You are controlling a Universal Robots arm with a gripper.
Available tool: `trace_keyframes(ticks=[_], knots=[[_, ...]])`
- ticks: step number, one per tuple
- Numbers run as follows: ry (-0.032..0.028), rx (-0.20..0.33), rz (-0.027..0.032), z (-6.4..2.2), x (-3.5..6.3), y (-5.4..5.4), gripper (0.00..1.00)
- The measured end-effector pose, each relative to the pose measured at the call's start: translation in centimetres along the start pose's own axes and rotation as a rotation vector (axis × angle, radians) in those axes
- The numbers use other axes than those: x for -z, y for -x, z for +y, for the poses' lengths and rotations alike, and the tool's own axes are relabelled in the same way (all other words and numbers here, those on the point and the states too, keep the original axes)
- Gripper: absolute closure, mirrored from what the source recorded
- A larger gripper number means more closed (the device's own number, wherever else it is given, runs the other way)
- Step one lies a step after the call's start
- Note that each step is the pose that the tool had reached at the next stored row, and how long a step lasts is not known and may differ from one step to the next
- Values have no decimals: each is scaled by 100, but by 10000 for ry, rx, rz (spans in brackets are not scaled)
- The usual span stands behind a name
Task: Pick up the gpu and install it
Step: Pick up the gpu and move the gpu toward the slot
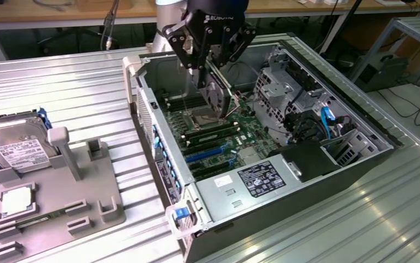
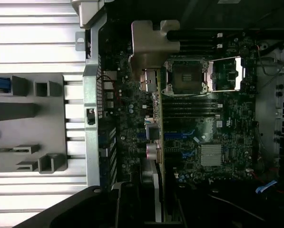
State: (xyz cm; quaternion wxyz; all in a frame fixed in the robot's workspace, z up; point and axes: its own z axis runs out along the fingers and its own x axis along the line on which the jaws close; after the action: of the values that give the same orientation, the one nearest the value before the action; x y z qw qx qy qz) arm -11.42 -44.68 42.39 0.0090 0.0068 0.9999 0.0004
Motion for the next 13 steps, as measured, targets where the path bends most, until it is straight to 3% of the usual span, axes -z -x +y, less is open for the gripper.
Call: trace_keyframes(ticks=[13], knots=[[0,0,0,4,-18,288,70]])
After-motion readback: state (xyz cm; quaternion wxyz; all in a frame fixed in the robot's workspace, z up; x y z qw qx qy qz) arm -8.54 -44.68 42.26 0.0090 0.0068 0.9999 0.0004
